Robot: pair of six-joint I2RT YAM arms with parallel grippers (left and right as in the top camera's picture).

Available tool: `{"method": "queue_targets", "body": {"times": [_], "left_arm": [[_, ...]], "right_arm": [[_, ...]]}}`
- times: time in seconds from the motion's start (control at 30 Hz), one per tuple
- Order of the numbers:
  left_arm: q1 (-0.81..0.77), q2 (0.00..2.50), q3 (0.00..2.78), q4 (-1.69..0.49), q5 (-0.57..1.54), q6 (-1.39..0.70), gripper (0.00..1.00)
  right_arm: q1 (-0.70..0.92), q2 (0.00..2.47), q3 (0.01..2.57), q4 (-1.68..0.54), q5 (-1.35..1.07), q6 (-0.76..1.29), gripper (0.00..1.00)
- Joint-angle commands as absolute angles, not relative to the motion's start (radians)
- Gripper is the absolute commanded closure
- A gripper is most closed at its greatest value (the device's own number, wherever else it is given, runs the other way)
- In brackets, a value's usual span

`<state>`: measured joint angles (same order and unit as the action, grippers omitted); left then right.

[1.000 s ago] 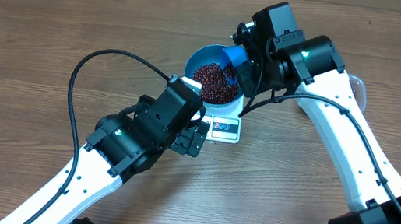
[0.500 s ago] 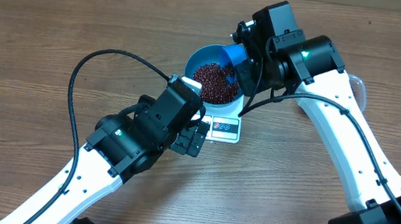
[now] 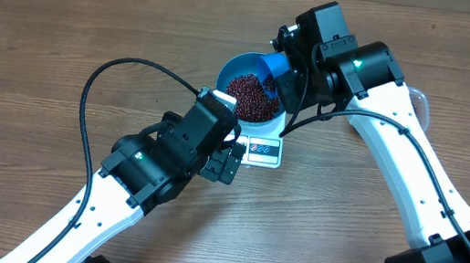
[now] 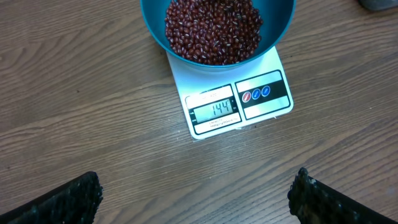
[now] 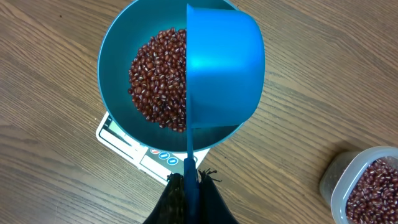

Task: Scoop item into bowl and weigh 150g on scale
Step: 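Tip the scoop over the teal bowl to add beans slowly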

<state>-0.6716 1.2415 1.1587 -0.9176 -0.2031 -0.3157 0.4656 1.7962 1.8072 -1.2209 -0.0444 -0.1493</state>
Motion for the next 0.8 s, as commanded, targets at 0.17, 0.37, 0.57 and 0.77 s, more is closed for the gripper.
{"method": "queue_targets", "body": {"times": [0.17,0.37,0.57,0.77], "left_arm": [[-0.666,1.229,1.181,-0.916,-0.210,-0.318,0.00],[-0.666,1.229,1.181,-0.916,-0.210,-0.318,0.01],[-0.666,1.229,1.181,-0.915,-0.210,-0.318,0.01],[-0.666,1.229,1.181,-0.916,-0.210,-0.318,0.00]], "right_arm": [[0.470,1.768,1.835,-1.220,-0.043,-0.139,0.96],[0.472,1.768,1.835,-1.248,-0.101,-0.231,0.96],[0.464,1.768,1.835,-1.228,-0.062,-0.158,0.96],[0.464,1.768,1.835,-1.229,-0.061,-0.158,0.96]]}}
